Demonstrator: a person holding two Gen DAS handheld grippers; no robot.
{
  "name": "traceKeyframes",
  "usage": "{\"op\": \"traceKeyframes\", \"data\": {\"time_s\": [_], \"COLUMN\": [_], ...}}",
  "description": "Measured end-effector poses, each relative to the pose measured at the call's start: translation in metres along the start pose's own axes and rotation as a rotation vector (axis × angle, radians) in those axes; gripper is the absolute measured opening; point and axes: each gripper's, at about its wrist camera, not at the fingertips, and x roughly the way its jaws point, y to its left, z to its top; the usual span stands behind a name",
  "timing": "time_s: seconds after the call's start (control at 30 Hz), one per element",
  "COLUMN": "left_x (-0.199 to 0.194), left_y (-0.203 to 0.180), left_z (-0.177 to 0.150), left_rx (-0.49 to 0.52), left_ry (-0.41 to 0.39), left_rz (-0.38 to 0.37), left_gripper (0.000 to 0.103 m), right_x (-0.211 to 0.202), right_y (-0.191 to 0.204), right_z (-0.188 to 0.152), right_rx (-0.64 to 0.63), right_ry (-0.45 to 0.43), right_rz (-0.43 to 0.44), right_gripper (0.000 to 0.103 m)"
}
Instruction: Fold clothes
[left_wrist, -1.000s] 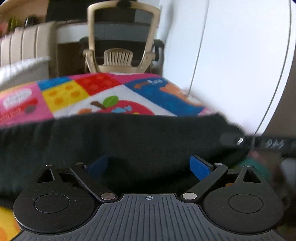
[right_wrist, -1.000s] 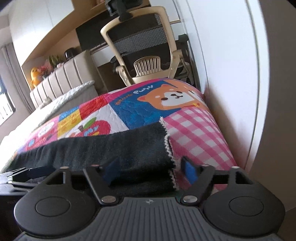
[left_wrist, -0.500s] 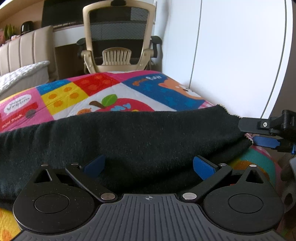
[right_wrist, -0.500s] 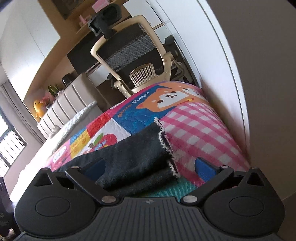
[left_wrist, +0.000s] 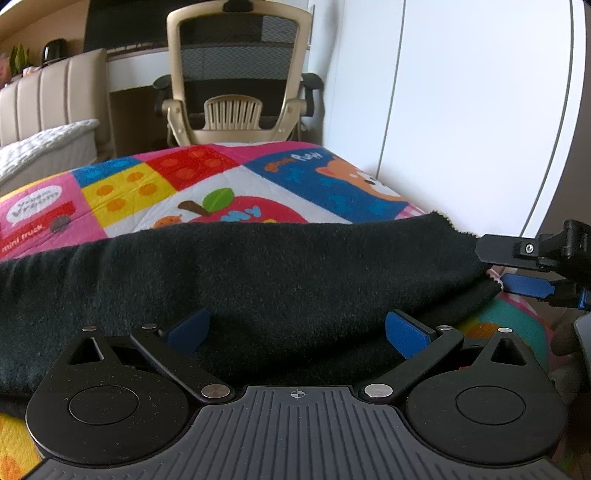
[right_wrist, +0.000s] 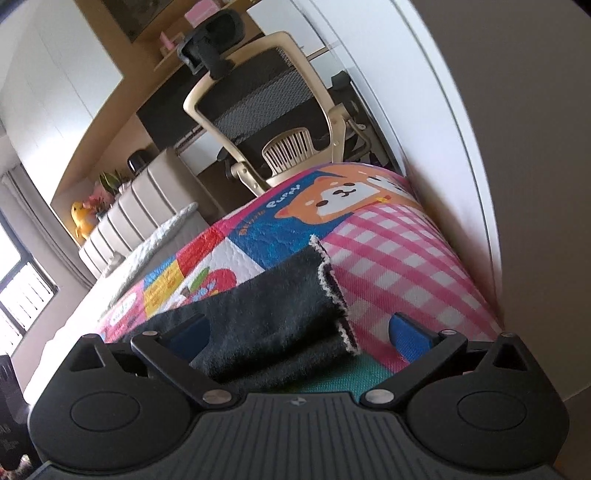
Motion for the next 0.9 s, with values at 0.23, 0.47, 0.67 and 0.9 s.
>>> {"op": "traceKeyframes", "data": {"time_s": [0.23,0.47,0.67,0.9], "left_x": [0.001,0.000,-0.002,-0.004], "left_y": [-0.002,0.000,0.005,0.011], "left_z": [-0.001,-0.002,-0.002,-0.002], "left_rx": [0.009,0.000,-0.031,-0.066], "left_ry": [0.002,-0.001,-0.012,-0.026], "left_rz": [0.009,-0.004,-0.032,-0.059], "left_gripper": [0.103,0.103,0.103,0.103], "right_x": [0.006,-0.001,-0.010,0.000], "right_y": [0.013,0.014,0.020,0.018], "right_z": [0.000,-0.001,0.003,0.008], "right_rx": [-0.095,-0.077,-0.108,-0.034], "right_ry": [0.045,0.000,-0.021,0.006], "right_rz": [-0.046,-0.125,-0.176,-0.205], "right_gripper": [0.103,0.099,0.071,0.054]}}
